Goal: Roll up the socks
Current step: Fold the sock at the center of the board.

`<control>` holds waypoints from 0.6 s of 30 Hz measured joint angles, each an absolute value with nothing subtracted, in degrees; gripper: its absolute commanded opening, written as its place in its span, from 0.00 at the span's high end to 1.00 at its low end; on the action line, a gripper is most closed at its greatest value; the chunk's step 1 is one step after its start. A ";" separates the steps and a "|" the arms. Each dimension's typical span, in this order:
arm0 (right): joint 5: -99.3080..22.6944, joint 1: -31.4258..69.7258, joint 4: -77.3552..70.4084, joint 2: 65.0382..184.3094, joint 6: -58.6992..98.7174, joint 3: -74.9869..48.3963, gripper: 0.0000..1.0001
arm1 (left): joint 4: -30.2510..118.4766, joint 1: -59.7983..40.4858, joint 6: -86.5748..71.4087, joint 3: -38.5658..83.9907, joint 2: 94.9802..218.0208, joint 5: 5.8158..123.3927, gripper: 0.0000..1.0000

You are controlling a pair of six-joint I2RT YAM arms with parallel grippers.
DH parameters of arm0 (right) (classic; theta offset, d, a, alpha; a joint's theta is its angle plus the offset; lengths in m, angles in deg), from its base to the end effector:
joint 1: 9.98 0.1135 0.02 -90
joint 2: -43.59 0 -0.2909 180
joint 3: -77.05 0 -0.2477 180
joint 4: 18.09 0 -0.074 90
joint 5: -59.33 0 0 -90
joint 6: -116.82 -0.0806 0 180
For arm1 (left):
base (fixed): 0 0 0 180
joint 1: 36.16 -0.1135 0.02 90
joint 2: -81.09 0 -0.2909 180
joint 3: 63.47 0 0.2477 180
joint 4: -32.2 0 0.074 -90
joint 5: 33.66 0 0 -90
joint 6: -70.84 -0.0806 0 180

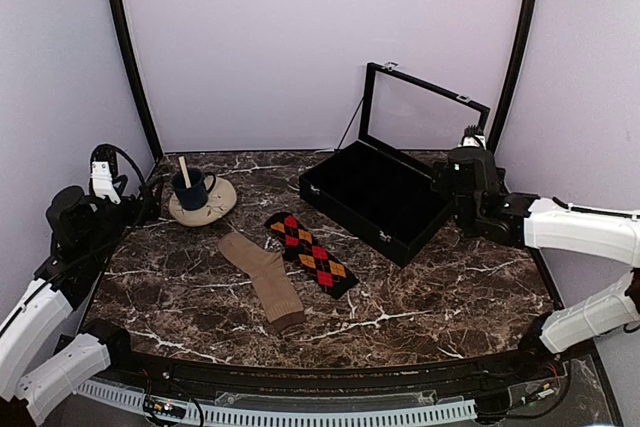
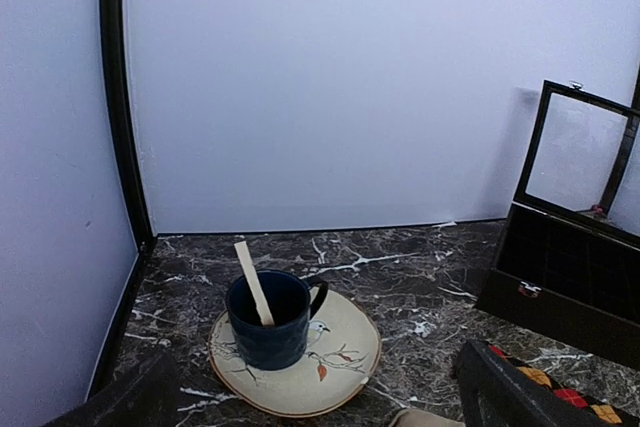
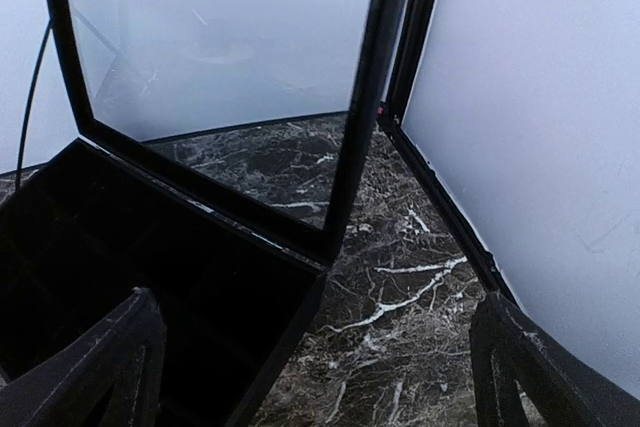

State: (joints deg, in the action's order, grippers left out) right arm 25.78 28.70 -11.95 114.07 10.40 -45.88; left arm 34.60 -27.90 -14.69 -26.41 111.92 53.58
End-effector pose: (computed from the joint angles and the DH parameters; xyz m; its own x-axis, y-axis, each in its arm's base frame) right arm 0.2570 0.1197 0.2906 -0.1749 0.0601 -0.9827 0.3306 0.9438 -0.0011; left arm 0.1694 -0.0207 0.2998 0.0584 -0.0871 -0.9945 0.1008 0.9916 -0.0810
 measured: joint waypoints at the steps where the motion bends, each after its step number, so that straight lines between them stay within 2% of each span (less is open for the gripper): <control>1: 27.55 30.27 -9.96 115.12 10.53 -43.57 0.00 | 35.87 -26.79 -14.87 -25.47 111.95 53.32 0.01; 4: 30.15 31.32 -6.33 118.57 11.62 -36.66 0.00 | 39.41 -22.33 -15.59 -22.37 112.64 52.38 0.01; 11: 23.00 31.54 0.97 125.28 13.76 -21.49 0.24 | 45.00 -5.83 -18.56 -15.26 121.34 45.23 0.01; 14: 17.12 32.44 2.76 124.45 11.95 -20.90 0.35 | 47.69 0.77 -18.82 -12.09 126.33 41.60 0.01; 18: 10.35 35.61 5.91 123.82 6.90 -21.62 0.37 | 51.65 6.72 -17.27 -8.29 130.61 38.50 0.04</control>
